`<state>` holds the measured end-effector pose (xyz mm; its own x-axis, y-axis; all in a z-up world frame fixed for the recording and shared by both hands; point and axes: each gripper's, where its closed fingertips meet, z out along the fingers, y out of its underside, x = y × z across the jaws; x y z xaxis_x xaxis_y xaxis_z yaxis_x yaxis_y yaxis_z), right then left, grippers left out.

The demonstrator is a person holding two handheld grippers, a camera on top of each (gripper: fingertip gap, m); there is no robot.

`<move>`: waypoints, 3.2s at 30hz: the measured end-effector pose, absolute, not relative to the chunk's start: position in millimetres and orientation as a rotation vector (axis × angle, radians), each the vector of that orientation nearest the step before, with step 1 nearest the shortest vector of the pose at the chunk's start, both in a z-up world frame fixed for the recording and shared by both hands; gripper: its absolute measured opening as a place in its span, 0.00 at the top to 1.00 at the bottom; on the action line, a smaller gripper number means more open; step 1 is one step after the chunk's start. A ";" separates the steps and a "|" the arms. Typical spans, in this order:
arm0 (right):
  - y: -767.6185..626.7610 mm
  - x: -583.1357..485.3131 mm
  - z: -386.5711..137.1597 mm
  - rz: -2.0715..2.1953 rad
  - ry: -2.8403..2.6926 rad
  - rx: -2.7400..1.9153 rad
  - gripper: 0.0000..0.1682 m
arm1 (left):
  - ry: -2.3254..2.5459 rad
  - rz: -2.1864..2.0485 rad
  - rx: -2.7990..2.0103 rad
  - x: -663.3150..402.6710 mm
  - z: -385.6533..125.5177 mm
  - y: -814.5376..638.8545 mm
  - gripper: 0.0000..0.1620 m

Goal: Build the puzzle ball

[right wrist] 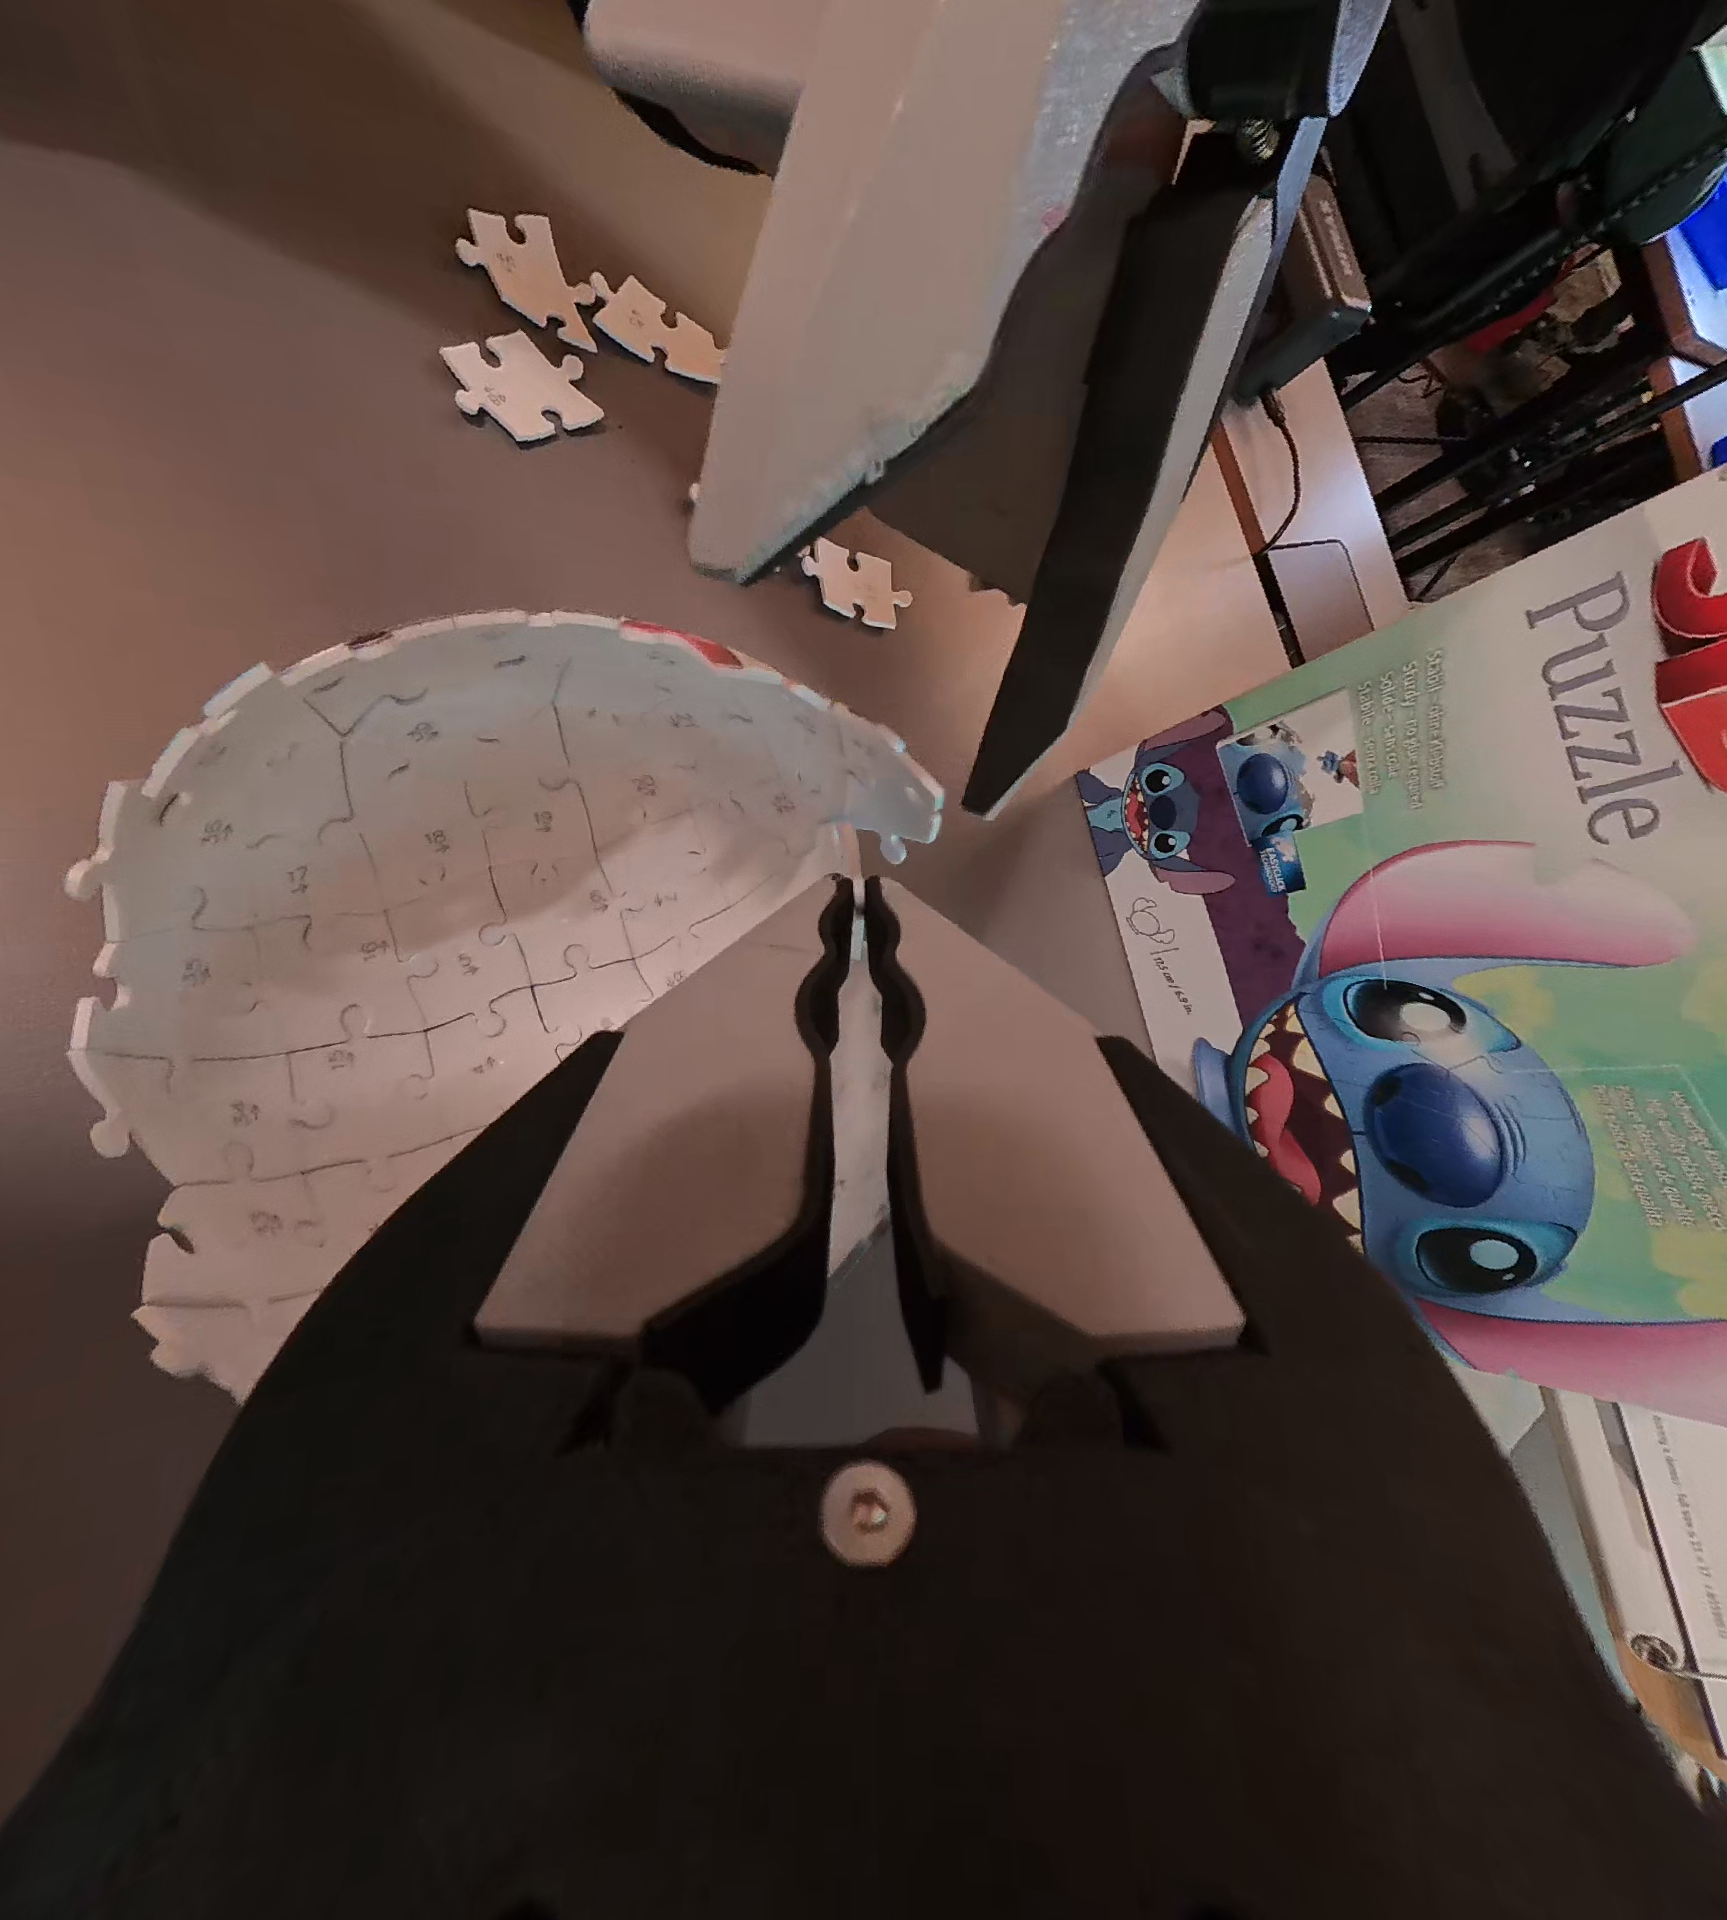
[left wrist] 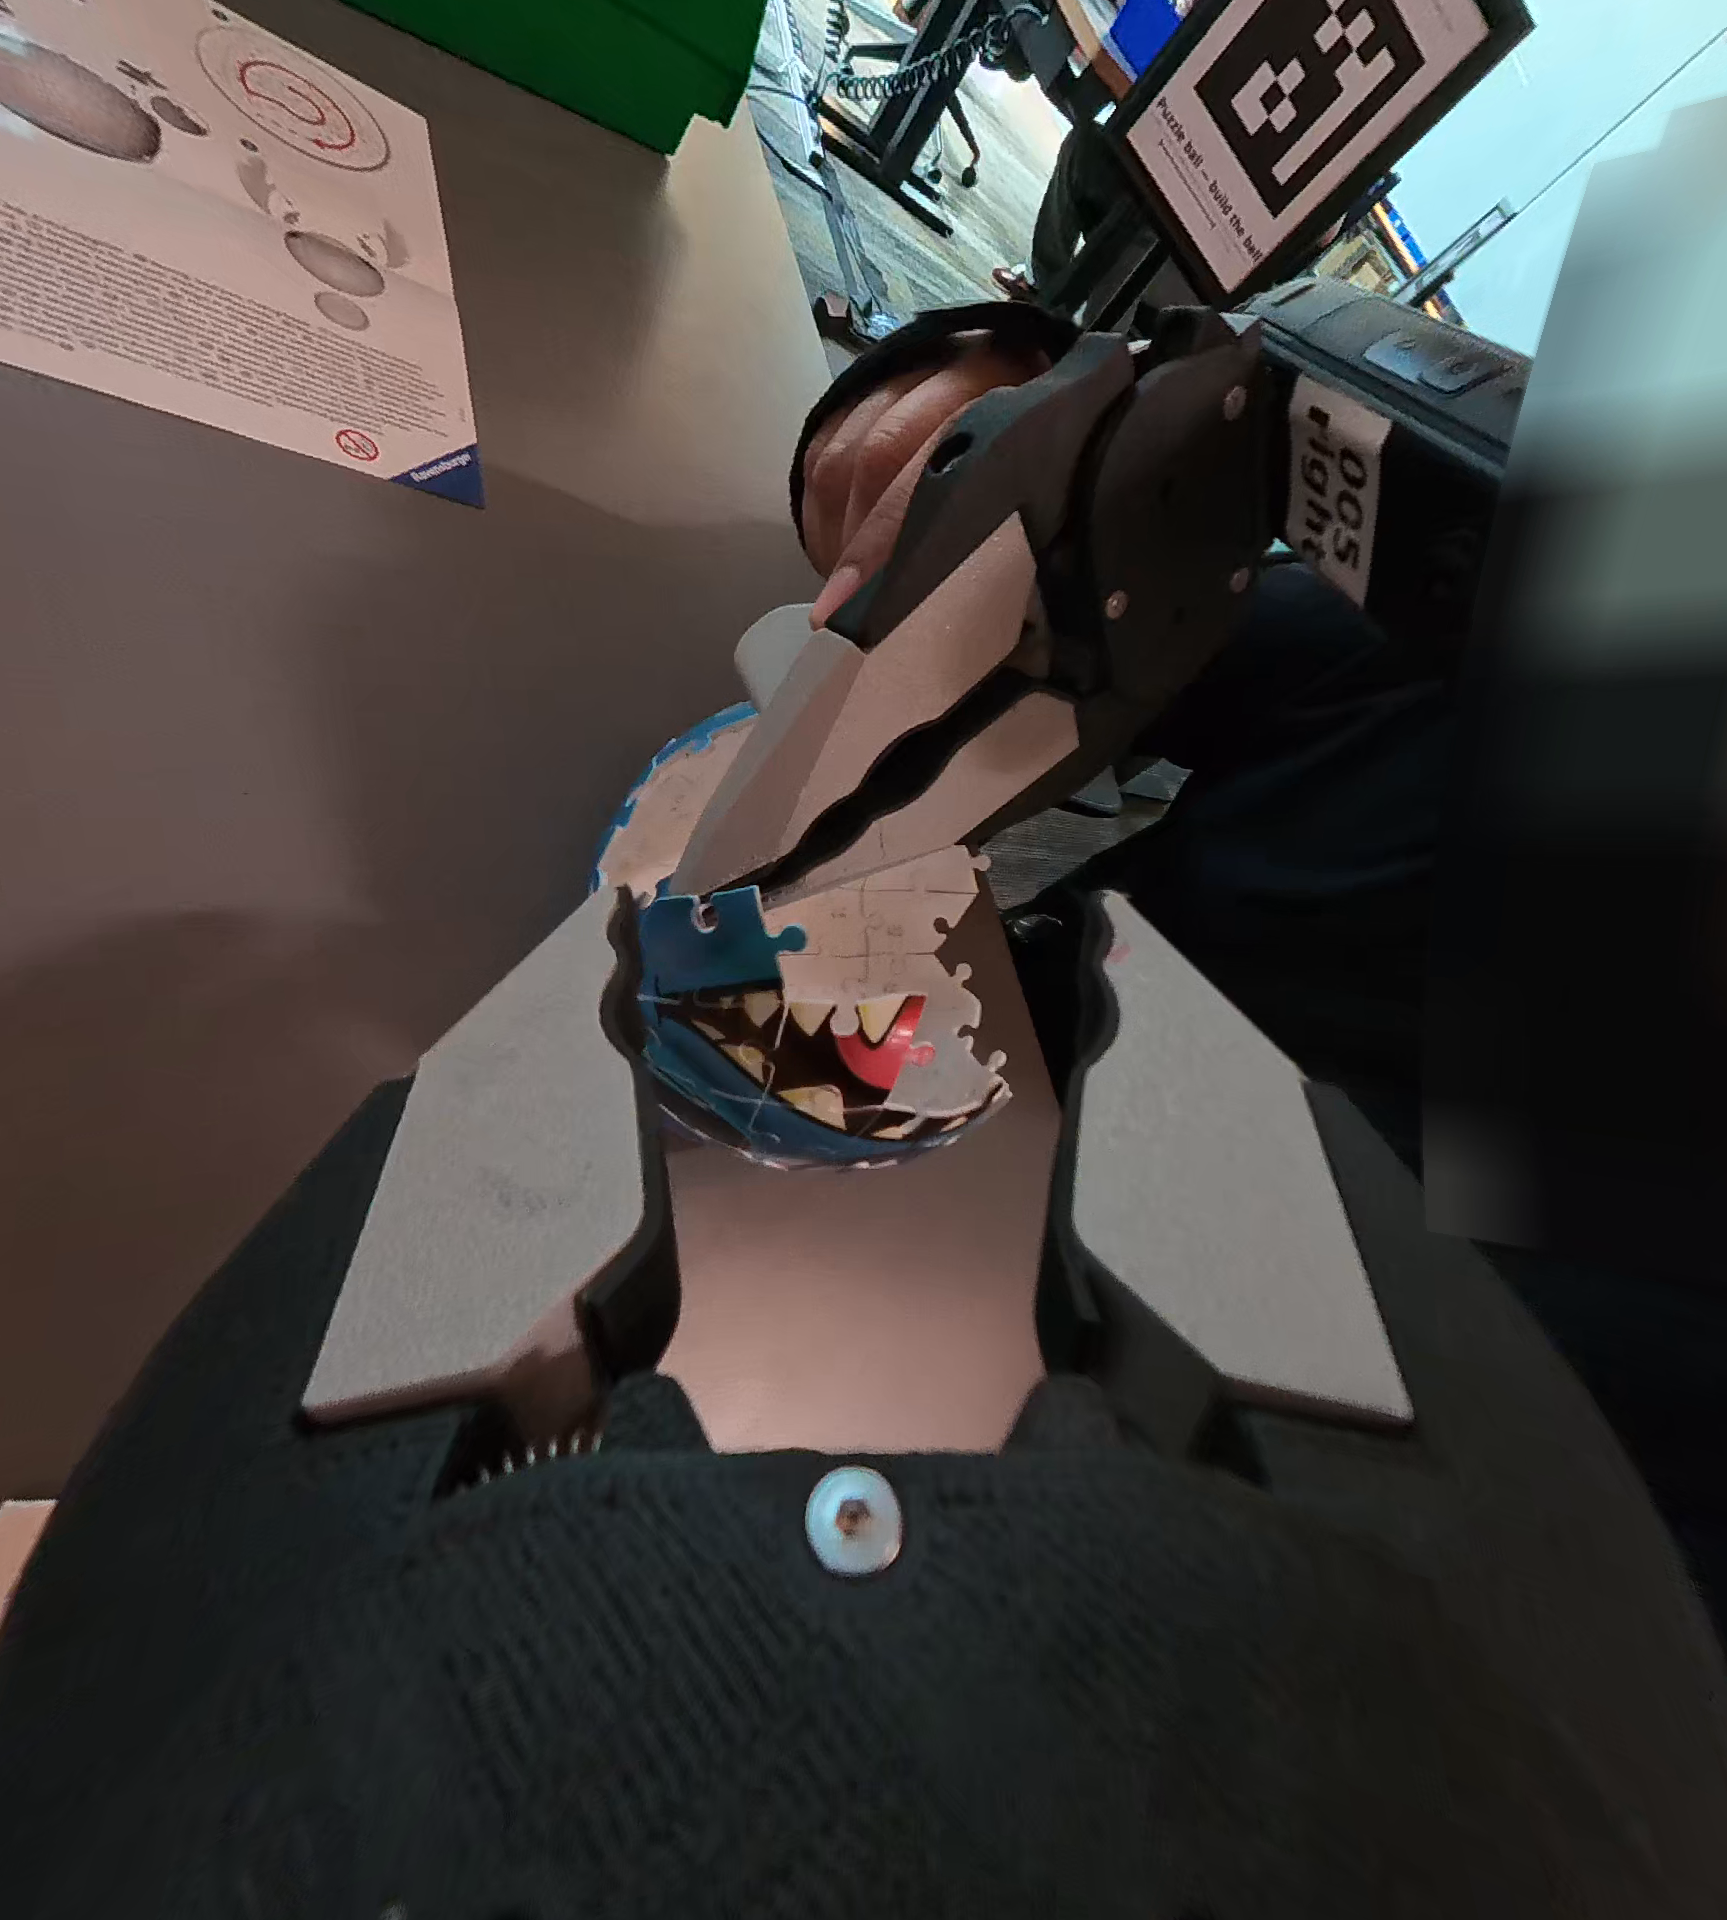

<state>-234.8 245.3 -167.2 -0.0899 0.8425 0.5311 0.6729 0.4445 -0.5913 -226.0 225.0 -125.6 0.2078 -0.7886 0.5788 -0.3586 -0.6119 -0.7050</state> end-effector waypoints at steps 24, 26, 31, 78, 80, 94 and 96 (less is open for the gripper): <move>235.2 -212.1 -128.0 0.599 -1.741 -1.340 1.00 | 1.009 -1.385 -2.074 -241.3 -128.2 230.2 0.49; 253.2 -191.0 -121.5 0.609 -1.660 -1.383 1.00 | 0.987 -1.325 -2.084 -248.0 -124.3 229.6 0.49; 304.8 -143.6 -145.2 0.688 -1.528 -1.551 1.00 | 0.963 -1.101 -2.139 -268.7 -124.5 217.4 0.49; 232.4 -171.8 -210.7 0.965 -1.989 -1.103 0.51 | 1.153 -0.478 -2.042 -244.3 -223.8 185.9 0.42; 231.2 -173.2 -211.6 0.952 -2.000 -1.067 0.51 | 1.170 -0.465 -2.022 -244.1 -224.0 187.6 0.42; 216.6 -174.8 -212.6 1.102 -2.064 -1.101 0.48 | 1.175 -0.593 -1.975 -229.9 -217.4 181.2 0.45; 215.0 -174.3 -213.1 1.121 -2.075 -1.129 0.48 | 1.155 -0.650 -1.995 -228.7 -215.7 178.6 0.45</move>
<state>-174.3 215.0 -213.1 -0.5166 0.8545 0.0542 0.4232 0.3098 -0.8514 -228.7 178.6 -215.7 0.4690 -0.8808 0.0642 -0.5121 -0.3305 -0.7928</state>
